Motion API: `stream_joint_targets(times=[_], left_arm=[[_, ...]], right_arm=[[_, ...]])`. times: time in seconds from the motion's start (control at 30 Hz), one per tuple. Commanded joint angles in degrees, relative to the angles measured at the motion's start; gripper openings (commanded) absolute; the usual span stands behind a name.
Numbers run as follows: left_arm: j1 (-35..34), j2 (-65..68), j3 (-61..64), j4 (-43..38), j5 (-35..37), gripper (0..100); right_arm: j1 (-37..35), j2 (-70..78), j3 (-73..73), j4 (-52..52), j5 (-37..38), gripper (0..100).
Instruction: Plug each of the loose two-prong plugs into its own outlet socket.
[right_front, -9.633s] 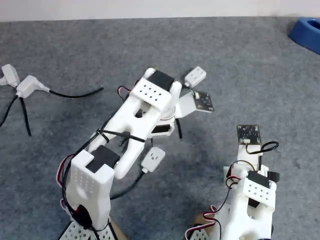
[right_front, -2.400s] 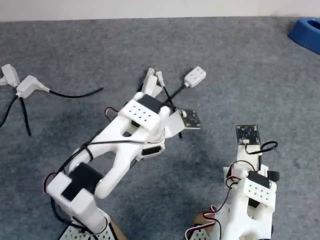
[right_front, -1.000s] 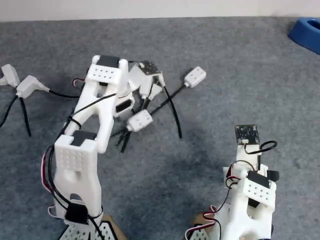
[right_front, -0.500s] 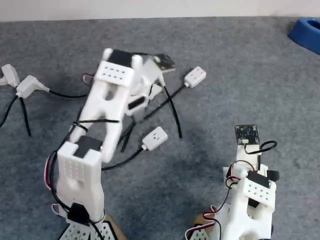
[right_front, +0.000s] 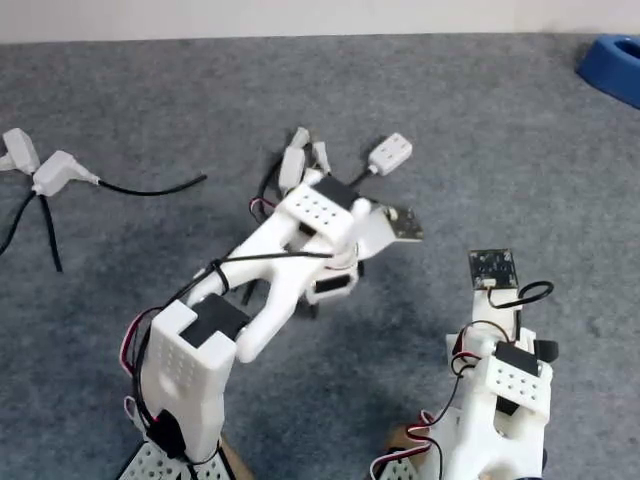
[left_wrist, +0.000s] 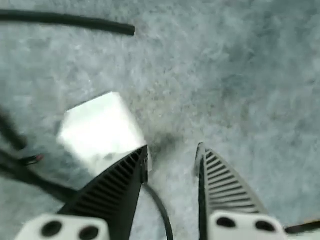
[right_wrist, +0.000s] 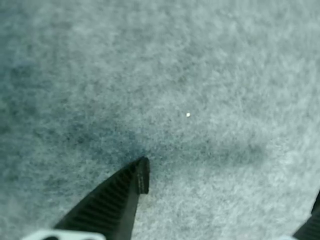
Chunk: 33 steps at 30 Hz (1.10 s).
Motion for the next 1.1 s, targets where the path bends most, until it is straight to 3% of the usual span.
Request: stream_joint_targets(times=[0.0,0.17,0.47,0.73,1.07], left_arm=[[-0.75,-2.86,4.70,-5.63,0.35,18],[-6.11,-2.95,3.38,-6.59,-2.02,18],[-9.45,-3.03,-7.43,1.85,-3.16,18],[-15.08,-2.86,-8.75,2.37,-4.92,18],[-13.93,4.70,-9.36,-1.49,-4.92,18]], right_arm=[[-0.48,-0.13,0.13,-0.13,0.88,47.5],[-0.48,-0.13,0.13,-0.13,0.88,47.5],[-0.75,-0.13,0.13,-0.13,0.88,47.5],[-0.75,-0.13,0.22,-0.13,1.05,47.5],[-0.66,-0.13,0.22,-0.13,1.05,47.5]])
